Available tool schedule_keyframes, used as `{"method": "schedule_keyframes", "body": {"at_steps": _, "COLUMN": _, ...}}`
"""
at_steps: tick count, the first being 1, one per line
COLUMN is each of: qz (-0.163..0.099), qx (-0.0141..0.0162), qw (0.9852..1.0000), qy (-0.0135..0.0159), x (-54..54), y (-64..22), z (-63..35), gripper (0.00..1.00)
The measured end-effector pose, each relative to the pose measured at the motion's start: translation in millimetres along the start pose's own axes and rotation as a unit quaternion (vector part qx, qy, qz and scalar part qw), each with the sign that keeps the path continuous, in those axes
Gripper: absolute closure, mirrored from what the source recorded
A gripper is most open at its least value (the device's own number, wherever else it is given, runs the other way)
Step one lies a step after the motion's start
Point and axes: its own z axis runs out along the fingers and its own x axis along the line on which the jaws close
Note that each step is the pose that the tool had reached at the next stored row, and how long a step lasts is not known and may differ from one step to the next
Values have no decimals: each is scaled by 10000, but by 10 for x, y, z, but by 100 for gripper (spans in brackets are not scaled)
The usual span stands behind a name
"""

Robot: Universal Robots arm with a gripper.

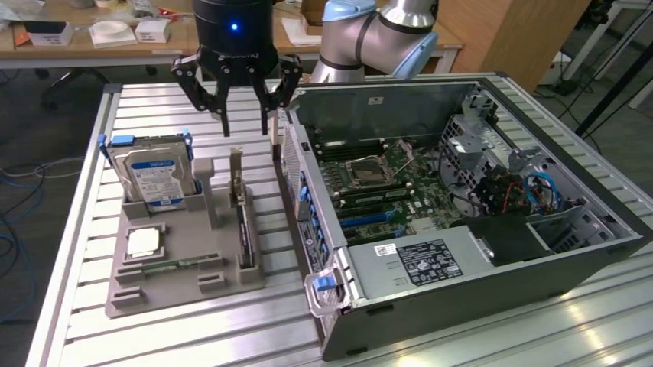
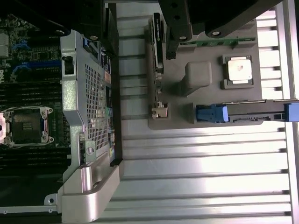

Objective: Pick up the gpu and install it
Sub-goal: 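Pick up the gpu and move the gpu toward the slot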

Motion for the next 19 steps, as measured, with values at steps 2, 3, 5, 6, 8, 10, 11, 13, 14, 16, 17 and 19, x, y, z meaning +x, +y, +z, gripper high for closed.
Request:
{"method": "schedule_keyframes", "body": {"at_steps": 2, "qz": 0, "qx": 0, "qw": 10000, "qy": 0, "x": 0, "y": -4, "z": 2, "gripper": 47}}
{"method": "schedule_keyframes", "body": {"at_steps": 3, "qz": 0, "qx": 0, "qw": 10000, "qy": 0, "x": 0, "y": -6, "z": 2, "gripper": 47}}
{"method": "schedule_keyframes", "body": {"at_steps": 5, "qz": 0, "qx": 0, "qw": 10000, "qy": 0, "x": -1, "y": -9, "z": 4, "gripper": 47}}
{"method": "schedule_keyframes", "body": {"at_steps": 6, "qz": 0, "qx": 0, "qw": 10000, "qy": 0, "x": -1, "y": -11, "z": 4, "gripper": 47}}
{"method": "schedule_keyframes", "body": {"at_steps": 8, "qz": 0, "qx": 0, "qw": 10000, "qy": 0, "x": -1, "y": -16, "z": 5, "gripper": 47}}
{"method": "schedule_keyframes", "body": {"at_steps": 10, "qz": -1, "qx": 0, "qw": 10000, "qy": 0, "x": -2, "y": -22, "z": 6, "gripper": 47}}
{"method": "schedule_keyframes", "body": {"at_steps": 11, "qz": 0, "qx": 0, "qw": 10000, "qy": 0, "x": -2, "y": -25, "z": 6, "gripper": 47}}
{"method": "schedule_keyframes", "body": {"at_steps": 13, "qz": 0, "qx": 0, "qw": 10000, "qy": 0, "x": -2, "y": -30, "z": 7, "gripper": 47}}
{"method": "schedule_keyframes", "body": {"at_steps": 14, "qz": 0, "qx": 0, "qw": 10000, "qy": 0, "x": -2, "y": -33, "z": 8, "gripper": 47}}
{"method": "schedule_keyframes", "body": {"at_steps": 16, "qz": 0, "qx": 0, "qw": 10000, "qy": 0, "x": -3, "y": -39, "z": 8, "gripper": 47}}
{"method": "schedule_keyframes", "body": {"at_steps": 17, "qz": 0, "qx": 0, "qw": 10000, "qy": 0, "x": -3, "y": -42, "z": 9, "gripper": 47}}
{"method": "schedule_keyframes", "body": {"at_steps": 19, "qz": 0, "qx": 0, "qw": 10000, "qy": 0, "x": -3, "y": -47, "z": 9, "gripper": 47}}
